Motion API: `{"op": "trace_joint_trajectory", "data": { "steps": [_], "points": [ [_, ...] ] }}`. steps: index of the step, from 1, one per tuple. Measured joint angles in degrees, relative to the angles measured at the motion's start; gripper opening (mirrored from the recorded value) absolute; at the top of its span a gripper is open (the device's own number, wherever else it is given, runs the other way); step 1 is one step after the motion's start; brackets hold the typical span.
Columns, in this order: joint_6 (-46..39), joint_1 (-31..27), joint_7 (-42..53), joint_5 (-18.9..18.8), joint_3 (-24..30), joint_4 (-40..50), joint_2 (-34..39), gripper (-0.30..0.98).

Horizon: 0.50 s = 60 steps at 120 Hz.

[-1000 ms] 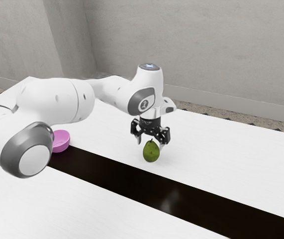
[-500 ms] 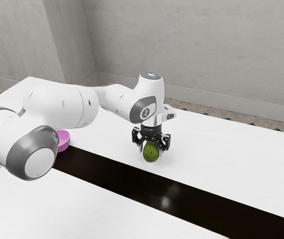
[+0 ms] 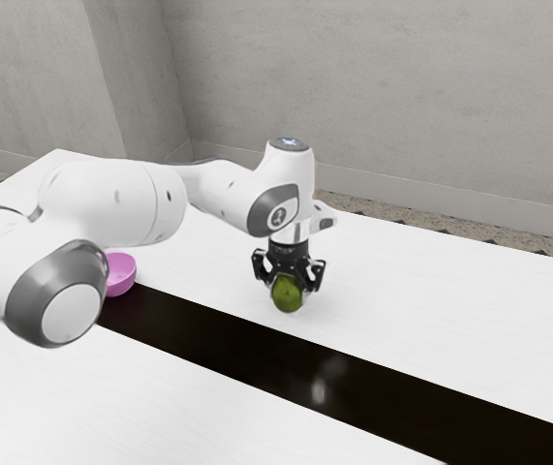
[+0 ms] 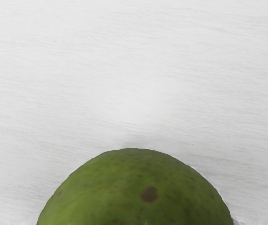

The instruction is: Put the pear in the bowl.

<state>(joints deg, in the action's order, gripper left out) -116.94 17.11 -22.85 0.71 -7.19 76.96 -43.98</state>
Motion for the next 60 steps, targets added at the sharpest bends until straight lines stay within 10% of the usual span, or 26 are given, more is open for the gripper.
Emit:
{"op": "trace_joint_trajectory", "data": {
  "steps": [27,60],
  "points": [
    [-0.13,-1.5,-0.93,-0.53,-3.46,10.09,9.3,0.23],
    [-0.13,-17.71,-1.95,-1.14,-4.04,16.58,15.87,0.23]
  ]
}}
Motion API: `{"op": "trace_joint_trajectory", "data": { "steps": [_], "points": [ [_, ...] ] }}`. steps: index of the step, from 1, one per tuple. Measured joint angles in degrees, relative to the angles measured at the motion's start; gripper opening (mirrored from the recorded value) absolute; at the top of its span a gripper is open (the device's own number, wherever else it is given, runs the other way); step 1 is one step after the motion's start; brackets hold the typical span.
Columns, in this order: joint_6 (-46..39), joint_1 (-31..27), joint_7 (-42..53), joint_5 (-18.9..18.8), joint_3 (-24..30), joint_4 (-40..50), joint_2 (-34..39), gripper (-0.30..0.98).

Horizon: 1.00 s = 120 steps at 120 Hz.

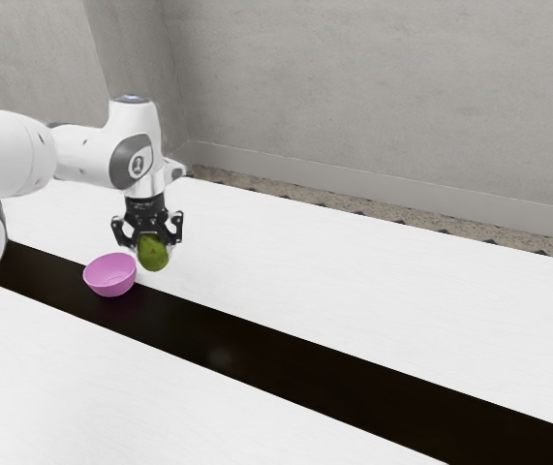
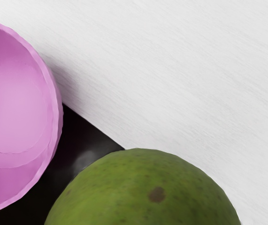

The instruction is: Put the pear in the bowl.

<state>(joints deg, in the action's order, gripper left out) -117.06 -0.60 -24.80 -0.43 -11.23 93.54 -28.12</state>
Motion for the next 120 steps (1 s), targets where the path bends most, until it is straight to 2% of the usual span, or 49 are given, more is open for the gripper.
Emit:
{"op": "trace_joint_trajectory", "data": {
  "steps": [21,41,84,120],
  "points": [
    [-0.21,-9.91,-0.22,-0.16,0.09,-0.17,0.09,0.26],
    [-0.48,-15.04,-0.29,-0.13,1.2,-4.2,-2.6,0.27],
    [-0.01,-15.13,-0.23,-0.04,4.07,-4.55,-4.26,0.29],
    [0.2,-15.04,0.44,0.59,4.2,-3.76,-4.25,0.52]
  ]
}}
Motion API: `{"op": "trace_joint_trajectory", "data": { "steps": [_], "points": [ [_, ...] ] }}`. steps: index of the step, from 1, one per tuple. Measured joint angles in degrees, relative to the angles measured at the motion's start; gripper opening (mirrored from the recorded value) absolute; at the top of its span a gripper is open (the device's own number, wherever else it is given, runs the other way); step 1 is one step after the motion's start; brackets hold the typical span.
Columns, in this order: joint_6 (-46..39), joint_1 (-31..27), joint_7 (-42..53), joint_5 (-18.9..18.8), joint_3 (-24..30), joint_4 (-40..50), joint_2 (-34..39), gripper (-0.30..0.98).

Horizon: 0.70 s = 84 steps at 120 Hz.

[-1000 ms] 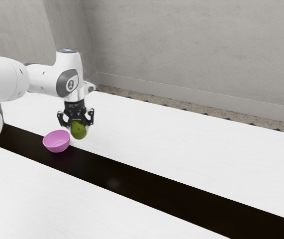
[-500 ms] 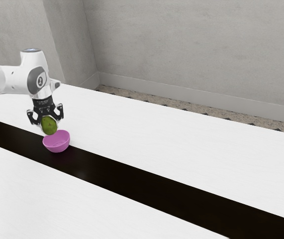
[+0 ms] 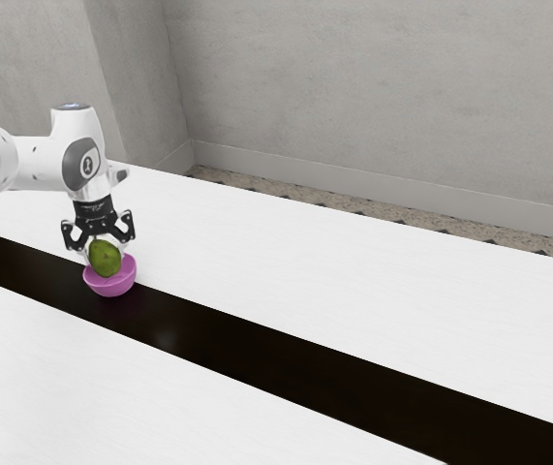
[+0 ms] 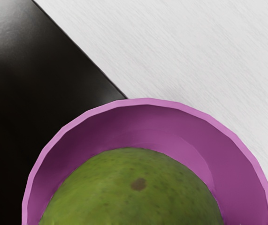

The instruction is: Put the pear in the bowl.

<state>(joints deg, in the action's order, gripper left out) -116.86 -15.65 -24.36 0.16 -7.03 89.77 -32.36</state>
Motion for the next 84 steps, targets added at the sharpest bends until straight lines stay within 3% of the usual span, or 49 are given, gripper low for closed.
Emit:
{"op": "trace_joint_trajectory", "data": {
  "steps": [22,34,45,57,84],
  "points": [
    [0.08,0.08,0.42,0.15,0.42,0.08,0.94,0.6],
    [0.42,0.43,1.49,0.22,1.74,2.48,8.04,0.63],
    [4.43,3.71,4.08,0.43,2.03,3.46,16.74,0.64],
    [9.55,10.94,7.45,0.46,2.1,4.23,24.41,0.65],
    [17.52,15.03,14.74,0.85,2.94,1.82,29.52,0.66]
  ]
}}
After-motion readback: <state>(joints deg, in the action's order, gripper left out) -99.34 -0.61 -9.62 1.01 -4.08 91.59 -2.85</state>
